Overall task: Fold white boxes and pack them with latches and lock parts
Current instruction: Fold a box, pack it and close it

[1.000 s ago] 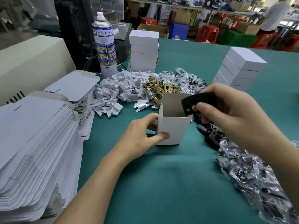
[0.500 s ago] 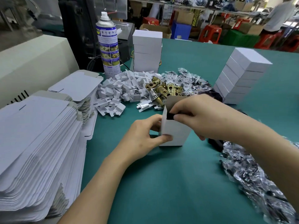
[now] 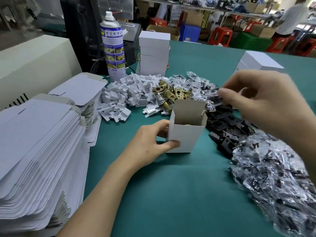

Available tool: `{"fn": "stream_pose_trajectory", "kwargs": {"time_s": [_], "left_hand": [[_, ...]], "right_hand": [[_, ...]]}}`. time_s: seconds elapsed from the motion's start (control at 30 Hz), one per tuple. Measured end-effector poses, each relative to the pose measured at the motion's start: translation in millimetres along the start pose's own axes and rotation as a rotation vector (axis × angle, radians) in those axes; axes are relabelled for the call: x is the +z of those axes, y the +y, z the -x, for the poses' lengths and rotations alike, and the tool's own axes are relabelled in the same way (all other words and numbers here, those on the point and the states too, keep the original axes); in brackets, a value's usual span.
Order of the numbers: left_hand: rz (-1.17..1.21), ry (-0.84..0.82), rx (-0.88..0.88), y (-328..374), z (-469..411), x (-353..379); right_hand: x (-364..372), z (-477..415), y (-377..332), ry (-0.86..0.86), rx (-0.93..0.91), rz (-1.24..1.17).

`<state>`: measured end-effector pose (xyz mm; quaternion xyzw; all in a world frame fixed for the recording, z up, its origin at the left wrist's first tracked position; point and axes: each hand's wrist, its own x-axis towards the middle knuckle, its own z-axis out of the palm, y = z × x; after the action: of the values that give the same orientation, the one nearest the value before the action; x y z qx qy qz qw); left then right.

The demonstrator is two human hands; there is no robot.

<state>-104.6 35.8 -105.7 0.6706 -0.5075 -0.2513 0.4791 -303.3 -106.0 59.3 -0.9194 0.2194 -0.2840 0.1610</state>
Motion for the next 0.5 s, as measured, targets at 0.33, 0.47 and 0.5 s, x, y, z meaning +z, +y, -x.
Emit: {"fn": "stream_pose_trajectory", "kwargs": {"time_s": [0.33, 0.47, 0.5], "left_hand": [[-0.009, 0.006, 0.006, 3, 1, -1], [0.0, 0.012, 0.013, 3, 1, 0], [-0.002, 0.012, 0.014, 3, 2, 0]], "right_hand": [[19, 30, 47, -1.029, 0.11, 0.72], [19, 31, 57, -1.008, 0.042, 0.737], [18, 30, 58, -0.975, 0.04, 0.719]]}}
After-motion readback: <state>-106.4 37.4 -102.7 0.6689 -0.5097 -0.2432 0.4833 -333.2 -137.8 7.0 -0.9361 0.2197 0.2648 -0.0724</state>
